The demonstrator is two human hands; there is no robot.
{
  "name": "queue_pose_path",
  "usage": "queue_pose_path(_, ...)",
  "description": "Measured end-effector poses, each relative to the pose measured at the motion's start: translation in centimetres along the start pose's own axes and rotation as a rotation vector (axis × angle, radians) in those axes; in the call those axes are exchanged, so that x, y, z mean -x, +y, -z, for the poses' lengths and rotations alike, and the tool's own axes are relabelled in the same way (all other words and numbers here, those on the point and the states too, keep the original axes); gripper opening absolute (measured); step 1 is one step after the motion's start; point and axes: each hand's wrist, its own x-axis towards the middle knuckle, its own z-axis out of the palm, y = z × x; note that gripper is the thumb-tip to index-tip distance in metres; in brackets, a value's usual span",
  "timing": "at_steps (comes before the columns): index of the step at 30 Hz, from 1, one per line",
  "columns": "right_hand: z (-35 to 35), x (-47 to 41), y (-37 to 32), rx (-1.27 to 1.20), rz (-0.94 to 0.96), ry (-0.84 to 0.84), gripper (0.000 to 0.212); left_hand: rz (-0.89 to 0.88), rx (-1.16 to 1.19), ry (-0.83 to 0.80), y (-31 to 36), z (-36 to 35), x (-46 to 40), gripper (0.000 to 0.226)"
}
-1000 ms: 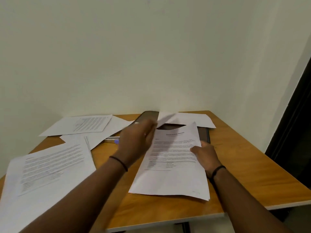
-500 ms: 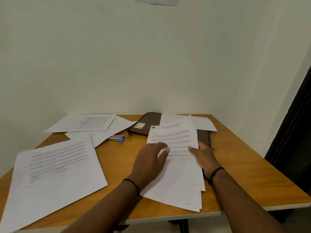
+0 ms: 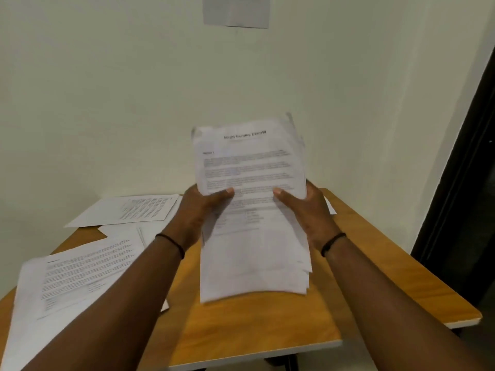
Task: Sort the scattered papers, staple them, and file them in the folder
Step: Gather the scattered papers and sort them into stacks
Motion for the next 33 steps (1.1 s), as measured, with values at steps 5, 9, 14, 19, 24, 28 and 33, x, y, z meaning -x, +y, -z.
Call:
queue_pose_path(5,0.3,-0.7,-2.2,0.006,0.065,-0.003,0.029,-0.141,-0.061,0.078,1.8,-0.3,-0.3,0.043)
queue_pose_path(9,0.8,3.1,4.5,0.018,-0.115,-0.025,0.030,0.036,-0.103,0.040,-3.1,-0.2,2.5,0.040)
queue_pose_path(14,0.8,3.8,6.4,0.041,-0.173,0.000,0.025,0.087,-0.124,0.091,-5.0,0.1,3.6,0.034)
queue_pose_path(19,0.7,4.2,6.9,0.091,-0.162,0.041,0.017,0.091,-0.191,0.118,-5.1,0.1,3.5,0.021)
queue_pose_path(24,-2.1,2.9,6.2,0.235,-0.062,0.106,0.028,0.060,-0.257,0.167,-3.2,3.0,4.3,0.021)
queue_pose_path(28,-8.0,1.9,5.8,0.227,-0.066,0.041,0.032,0.082,-0.292,0.262,-0.5,8.0,5.7,0.022)
queue_pose_path(33,-16.5,1.6,7.2,0.353,-0.120,-0.143,0.031,0.226,-0.428,0.594,2.7,14.9,8.7,0.004)
